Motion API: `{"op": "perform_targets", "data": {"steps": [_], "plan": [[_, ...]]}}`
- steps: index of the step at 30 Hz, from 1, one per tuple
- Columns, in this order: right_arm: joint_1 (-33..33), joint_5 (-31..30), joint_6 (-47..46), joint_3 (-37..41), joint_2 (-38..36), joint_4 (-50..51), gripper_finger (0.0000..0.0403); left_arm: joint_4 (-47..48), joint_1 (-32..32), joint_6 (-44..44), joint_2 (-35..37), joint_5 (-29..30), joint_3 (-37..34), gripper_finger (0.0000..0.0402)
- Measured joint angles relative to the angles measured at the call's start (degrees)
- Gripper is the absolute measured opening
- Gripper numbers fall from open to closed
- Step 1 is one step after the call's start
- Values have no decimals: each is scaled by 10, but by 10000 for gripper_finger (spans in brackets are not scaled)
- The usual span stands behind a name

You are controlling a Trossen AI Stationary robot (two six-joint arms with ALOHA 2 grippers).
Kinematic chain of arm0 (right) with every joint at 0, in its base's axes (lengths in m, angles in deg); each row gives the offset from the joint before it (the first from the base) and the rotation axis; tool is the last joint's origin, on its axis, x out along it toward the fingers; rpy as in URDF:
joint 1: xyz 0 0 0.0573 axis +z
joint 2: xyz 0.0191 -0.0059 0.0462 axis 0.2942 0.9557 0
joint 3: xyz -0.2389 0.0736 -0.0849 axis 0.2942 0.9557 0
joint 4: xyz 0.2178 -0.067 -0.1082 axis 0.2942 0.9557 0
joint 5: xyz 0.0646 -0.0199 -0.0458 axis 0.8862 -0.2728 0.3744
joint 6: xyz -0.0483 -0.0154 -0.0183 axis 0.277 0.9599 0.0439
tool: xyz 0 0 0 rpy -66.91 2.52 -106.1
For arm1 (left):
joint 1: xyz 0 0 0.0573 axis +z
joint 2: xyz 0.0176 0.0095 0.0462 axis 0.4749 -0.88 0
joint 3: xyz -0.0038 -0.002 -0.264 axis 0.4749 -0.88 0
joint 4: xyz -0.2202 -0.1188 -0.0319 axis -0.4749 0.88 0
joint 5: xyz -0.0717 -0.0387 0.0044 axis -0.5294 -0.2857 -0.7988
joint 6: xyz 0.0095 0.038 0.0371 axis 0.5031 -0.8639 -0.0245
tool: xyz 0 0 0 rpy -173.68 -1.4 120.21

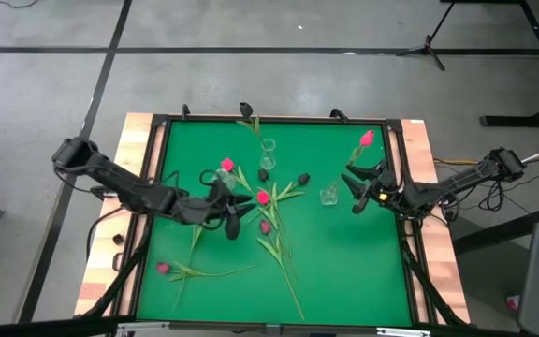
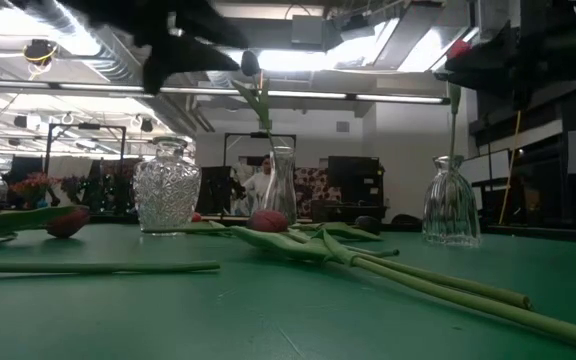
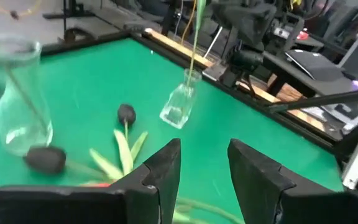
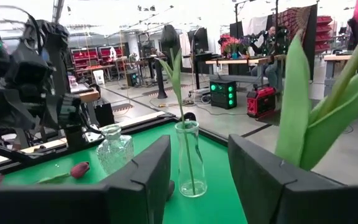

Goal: Sort flowers into vase by color
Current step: Put the right black tulip into the bottom left transparent vase

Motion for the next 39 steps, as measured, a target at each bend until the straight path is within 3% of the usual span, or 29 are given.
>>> {"op": "perform_targets", "data": {"steps": [7, 15, 21, 28, 39], "plan": [[0, 1, -5, 0, 0, 1, 159, 43, 38, -91, -112, -1, 131, 131], [0, 5, -5, 0, 0, 2, 159, 172, 88, -127, -232, -4, 262, 131], [0, 5, -5, 0, 0, 3, 159, 178, 115, -129, -285, -7, 279, 131], [0, 5, -9, 0, 0, 12, 159, 189, 140, -129, -324, -58, 280, 131], [0, 5, -10, 0, 0, 12, 159, 189, 152, -158, -336, -85, 280, 131]]}}
